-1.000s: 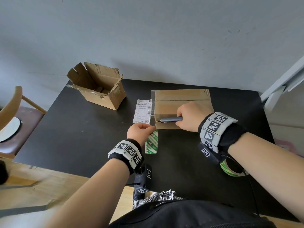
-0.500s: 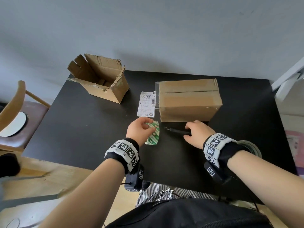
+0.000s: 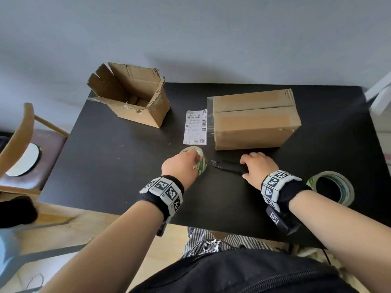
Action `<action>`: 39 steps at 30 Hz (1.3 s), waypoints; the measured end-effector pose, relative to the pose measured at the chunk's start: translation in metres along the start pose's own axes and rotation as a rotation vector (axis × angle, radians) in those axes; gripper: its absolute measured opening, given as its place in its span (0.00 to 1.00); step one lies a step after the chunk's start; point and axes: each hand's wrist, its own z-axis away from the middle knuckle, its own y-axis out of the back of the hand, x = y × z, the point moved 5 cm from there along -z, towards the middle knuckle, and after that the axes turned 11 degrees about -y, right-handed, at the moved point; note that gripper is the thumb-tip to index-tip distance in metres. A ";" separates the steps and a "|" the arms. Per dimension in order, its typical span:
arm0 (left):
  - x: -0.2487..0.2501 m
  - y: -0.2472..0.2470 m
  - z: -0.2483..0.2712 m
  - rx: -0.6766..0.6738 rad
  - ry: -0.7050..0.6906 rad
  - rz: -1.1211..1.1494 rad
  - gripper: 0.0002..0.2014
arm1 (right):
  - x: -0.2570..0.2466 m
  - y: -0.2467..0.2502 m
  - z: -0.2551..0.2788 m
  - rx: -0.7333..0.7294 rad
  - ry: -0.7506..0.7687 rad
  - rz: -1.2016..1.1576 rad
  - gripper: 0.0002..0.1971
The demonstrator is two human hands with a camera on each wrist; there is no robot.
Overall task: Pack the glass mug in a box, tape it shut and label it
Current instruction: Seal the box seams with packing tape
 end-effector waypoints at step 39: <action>0.037 0.078 -0.103 0.185 -0.400 -0.001 0.24 | -0.024 0.103 0.019 0.389 -0.120 -0.252 0.12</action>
